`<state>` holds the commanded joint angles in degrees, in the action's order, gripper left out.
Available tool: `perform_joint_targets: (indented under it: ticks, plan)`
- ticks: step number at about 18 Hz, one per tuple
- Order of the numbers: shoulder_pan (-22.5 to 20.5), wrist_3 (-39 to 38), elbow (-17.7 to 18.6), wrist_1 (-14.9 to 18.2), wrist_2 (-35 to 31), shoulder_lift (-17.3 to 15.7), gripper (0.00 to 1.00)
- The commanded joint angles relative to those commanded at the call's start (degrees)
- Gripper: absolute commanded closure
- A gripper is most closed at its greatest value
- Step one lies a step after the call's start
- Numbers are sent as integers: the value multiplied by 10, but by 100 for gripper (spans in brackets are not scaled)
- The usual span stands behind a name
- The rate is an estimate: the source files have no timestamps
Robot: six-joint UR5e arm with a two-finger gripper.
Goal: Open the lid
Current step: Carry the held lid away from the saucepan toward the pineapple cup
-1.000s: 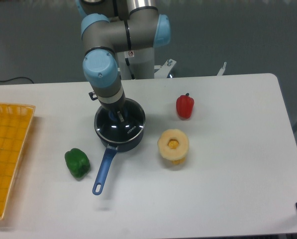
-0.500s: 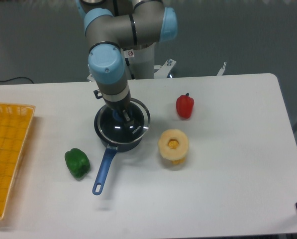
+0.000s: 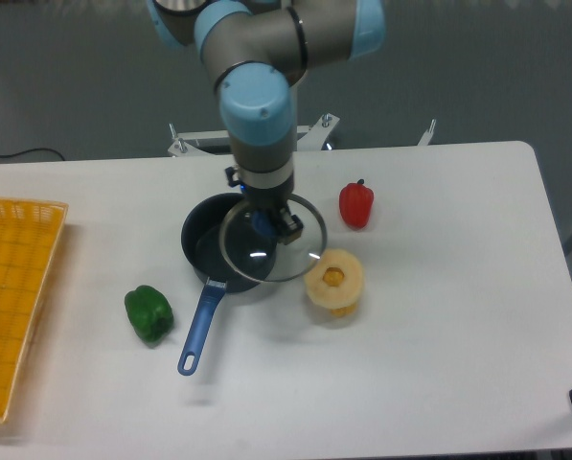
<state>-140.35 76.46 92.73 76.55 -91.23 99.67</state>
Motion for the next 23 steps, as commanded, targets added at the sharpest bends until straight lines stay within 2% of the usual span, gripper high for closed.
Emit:
perform_joint_targets:
  ticks: [2,15,23]
  plan:
    - [-12,9,-10,0,0,3,44]
    - [-61,80,-14,-8,-4,26,45]
    - [-63,91,-20,-15,-5,47,45]
